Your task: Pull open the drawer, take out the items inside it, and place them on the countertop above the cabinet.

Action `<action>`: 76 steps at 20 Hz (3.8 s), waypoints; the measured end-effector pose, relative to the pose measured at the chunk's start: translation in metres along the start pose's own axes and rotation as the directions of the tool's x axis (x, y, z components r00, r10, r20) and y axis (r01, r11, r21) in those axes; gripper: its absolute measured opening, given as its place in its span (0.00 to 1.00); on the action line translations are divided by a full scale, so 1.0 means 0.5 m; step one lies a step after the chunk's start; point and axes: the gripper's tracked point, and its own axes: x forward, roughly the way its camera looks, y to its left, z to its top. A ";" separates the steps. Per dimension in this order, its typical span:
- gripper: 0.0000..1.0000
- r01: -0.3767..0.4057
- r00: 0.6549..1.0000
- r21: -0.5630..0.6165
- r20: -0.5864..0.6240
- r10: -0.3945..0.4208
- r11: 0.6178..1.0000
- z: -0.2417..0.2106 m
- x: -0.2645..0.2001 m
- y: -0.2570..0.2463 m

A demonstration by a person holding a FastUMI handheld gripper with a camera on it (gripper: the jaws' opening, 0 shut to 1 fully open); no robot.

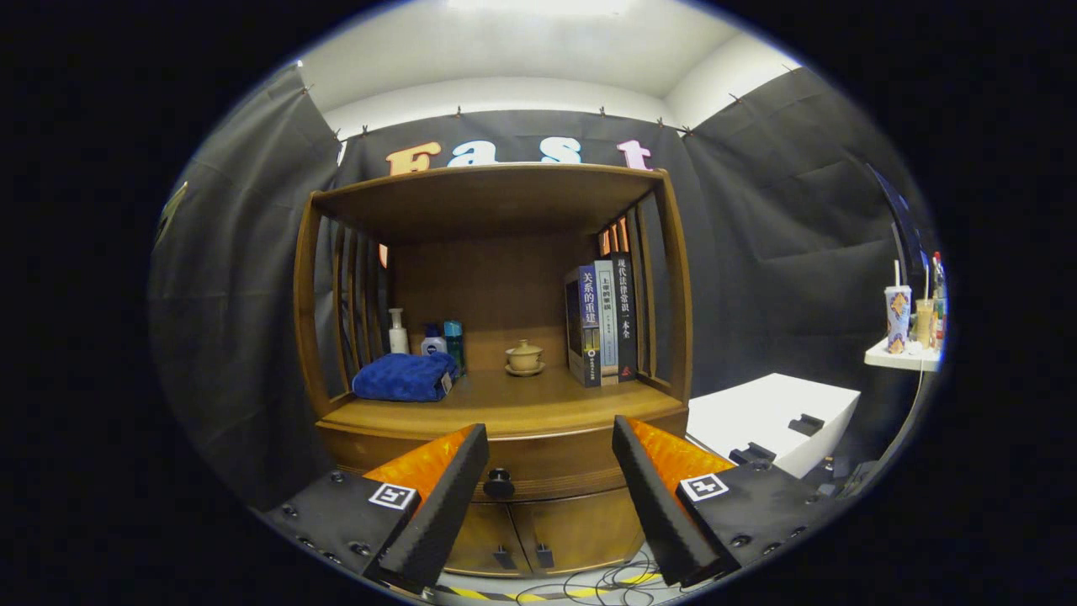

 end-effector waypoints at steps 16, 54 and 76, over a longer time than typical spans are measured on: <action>0.98 -0.049 0.989 0.091 -0.137 0.061 0.995 -0.245 0.187 0.048; 0.40 -0.148 0.957 -0.002 -0.254 0.143 0.989 -0.372 0.220 0.116; 0.40 -0.185 0.911 -0.051 -0.383 0.152 0.981 -0.386 -0.037 0.100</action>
